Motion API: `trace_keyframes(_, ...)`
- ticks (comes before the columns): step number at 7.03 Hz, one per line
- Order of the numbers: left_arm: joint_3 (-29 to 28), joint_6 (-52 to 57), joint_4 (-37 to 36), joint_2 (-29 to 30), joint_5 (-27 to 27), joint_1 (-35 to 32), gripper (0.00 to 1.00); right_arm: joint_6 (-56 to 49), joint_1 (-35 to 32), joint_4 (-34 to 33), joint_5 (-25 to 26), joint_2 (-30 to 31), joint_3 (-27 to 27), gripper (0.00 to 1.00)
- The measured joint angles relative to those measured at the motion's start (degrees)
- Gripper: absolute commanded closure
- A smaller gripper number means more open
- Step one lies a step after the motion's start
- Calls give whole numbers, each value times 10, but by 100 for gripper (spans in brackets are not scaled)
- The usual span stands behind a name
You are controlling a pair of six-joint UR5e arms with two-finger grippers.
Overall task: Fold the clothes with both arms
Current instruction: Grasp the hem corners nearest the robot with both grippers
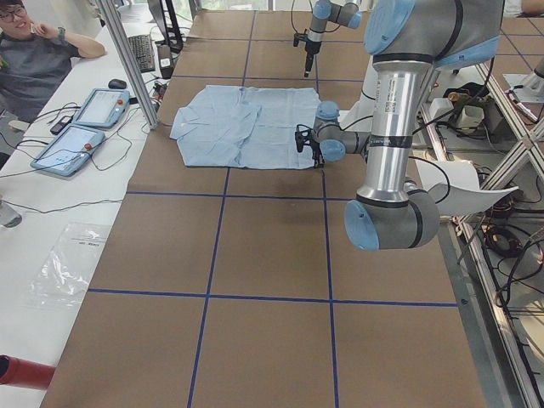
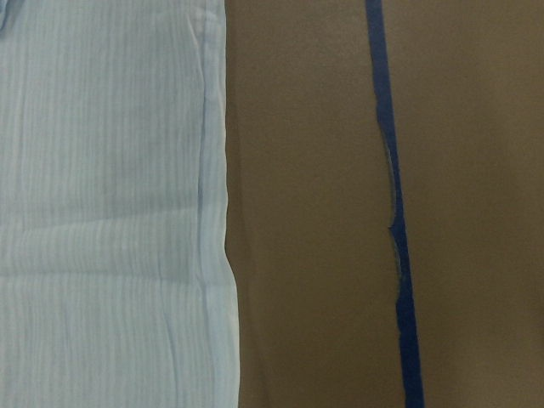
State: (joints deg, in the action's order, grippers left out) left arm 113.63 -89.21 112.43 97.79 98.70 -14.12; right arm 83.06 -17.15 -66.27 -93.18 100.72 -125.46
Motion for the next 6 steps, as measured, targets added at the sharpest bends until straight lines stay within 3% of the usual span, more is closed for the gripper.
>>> trace_keyframes(1, 0, 0, -5, 1, 0, 1, 57, 0, 0, 0, 0, 0, 1, 0)
trace_keyframes(2, 0, 0, -6, 1, 0, 1, 74, 0, 0, 0, 0, 1, 2, 0)
trace_keyframes(3, 1, 0, -7, 2, 0, 1, 100, 1, 1, 1, 0, 2, 3, 0)
trace_keyframes(6, 8, -9, -7, 2, -1, 1, 100, 34, 21, 11, 19, 6, 9, 2)
